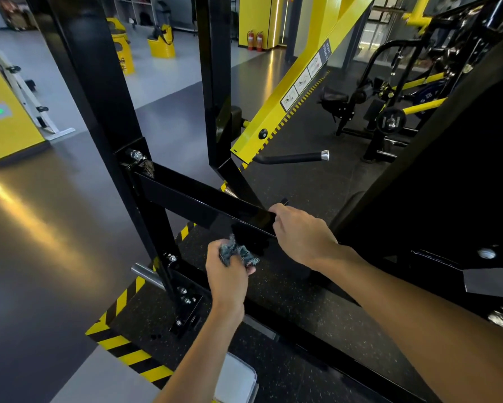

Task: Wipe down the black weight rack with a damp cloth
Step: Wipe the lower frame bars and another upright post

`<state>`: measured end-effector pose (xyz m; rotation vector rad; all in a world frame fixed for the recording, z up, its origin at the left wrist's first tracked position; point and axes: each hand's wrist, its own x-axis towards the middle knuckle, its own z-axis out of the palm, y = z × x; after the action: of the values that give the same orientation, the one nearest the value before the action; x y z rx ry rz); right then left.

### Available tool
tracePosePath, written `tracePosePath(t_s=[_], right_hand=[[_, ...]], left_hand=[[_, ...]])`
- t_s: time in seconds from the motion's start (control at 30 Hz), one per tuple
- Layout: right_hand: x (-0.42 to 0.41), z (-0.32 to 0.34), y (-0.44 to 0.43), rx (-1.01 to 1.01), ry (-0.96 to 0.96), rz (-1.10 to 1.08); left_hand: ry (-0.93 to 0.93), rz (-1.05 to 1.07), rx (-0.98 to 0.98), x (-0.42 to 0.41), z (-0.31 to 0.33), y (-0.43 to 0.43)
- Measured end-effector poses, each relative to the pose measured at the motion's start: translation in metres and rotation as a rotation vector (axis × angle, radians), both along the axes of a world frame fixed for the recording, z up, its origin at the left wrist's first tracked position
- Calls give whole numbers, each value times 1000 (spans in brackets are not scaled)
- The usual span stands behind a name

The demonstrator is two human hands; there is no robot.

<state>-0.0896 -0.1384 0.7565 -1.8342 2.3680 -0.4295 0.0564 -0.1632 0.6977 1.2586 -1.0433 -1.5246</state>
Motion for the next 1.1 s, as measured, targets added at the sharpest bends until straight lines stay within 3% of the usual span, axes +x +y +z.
tracePosePath(t_s=[0.17, 0.3, 0.43, 0.6, 0.7, 0.77, 0.87, 0.93, 1.1], right_hand=[[15, 12, 10, -252, 78, 153], [58, 22, 17, -61, -59, 368], [73, 18, 15, -73, -278, 318], [86, 17, 18, -234, -150, 170], [97, 9, 19, -228, -163, 202], [100, 9, 20, -176, -267, 256], [87, 21, 13, -326, -387, 36], [66, 26, 2, -388, -269, -149], [23, 21, -20, -93, -119, -278]], left_hand=[[123, -193, -25, 30, 9, 2], [272, -302, -5, 41, 19, 0], [464, -254, 200, 47, 28, -4], [789, -336, 385, 57, 40, 15], [745, -415, 444, 61, 47, 8], [680, -328, 434, 61, 44, -5], [559, -239, 380, 57, 33, -16], [452, -263, 325, 53, 24, -13], [21, -353, -48, 29, 8, 6]])
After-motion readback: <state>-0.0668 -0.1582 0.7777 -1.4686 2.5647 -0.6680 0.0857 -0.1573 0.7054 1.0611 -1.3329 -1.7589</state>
